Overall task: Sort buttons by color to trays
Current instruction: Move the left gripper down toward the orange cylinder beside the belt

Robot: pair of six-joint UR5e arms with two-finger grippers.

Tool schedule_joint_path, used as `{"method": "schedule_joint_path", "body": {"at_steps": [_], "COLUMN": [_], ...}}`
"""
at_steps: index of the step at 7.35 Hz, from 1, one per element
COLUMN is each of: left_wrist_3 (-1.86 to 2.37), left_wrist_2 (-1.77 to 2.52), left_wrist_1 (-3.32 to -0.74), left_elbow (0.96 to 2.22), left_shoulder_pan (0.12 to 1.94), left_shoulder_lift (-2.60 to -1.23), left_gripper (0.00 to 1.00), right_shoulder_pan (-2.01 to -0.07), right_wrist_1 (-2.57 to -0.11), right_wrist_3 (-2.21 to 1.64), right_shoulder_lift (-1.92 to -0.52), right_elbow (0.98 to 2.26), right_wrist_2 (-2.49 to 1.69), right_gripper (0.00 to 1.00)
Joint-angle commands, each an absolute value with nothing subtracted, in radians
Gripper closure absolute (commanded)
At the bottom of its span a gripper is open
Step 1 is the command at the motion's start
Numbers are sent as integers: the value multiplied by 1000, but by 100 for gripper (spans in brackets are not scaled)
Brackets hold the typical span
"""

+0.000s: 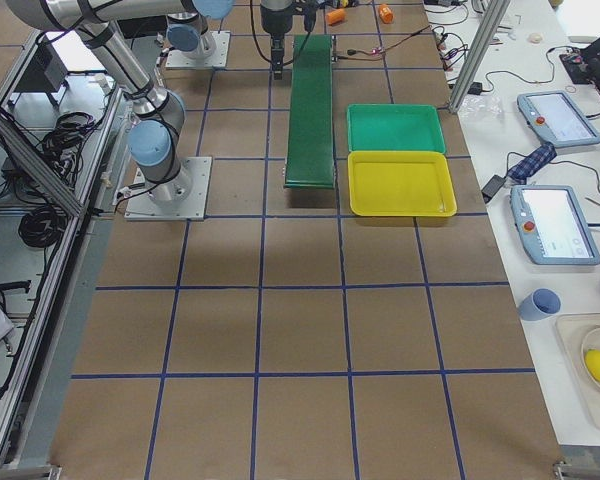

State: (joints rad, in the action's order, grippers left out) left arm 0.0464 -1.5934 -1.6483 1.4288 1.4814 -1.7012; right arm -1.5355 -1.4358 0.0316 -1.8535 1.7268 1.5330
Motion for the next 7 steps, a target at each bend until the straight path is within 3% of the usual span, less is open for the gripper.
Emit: {"method": "schedule_joint_path", "body": {"at_steps": [1,4,7], "left_wrist_3": [-161,-187,-137], "left_wrist_2": [-1565,-1572,-1574], "left_wrist_1": [-1638,-1474,-1246], "left_elbow": [1449,1443,1532], "left_shoulder_pan": [1283,1091,1057], "left_shoulder_lift": [-1733,-1923,-2055], "left_gripper": [0,0,0], "right_shoulder_pan": [-1536,-1536,-1536], "right_wrist_1": [-1436,-1436,-1436], "right_wrist_3": [32,31,31], "right_shoulder_lift": [-1855,-1855,-1853], "right_elbow": [1727,1727,1729], "right_wrist_2": [1534,1534,1534], "right_gripper": [0,0,0]}}
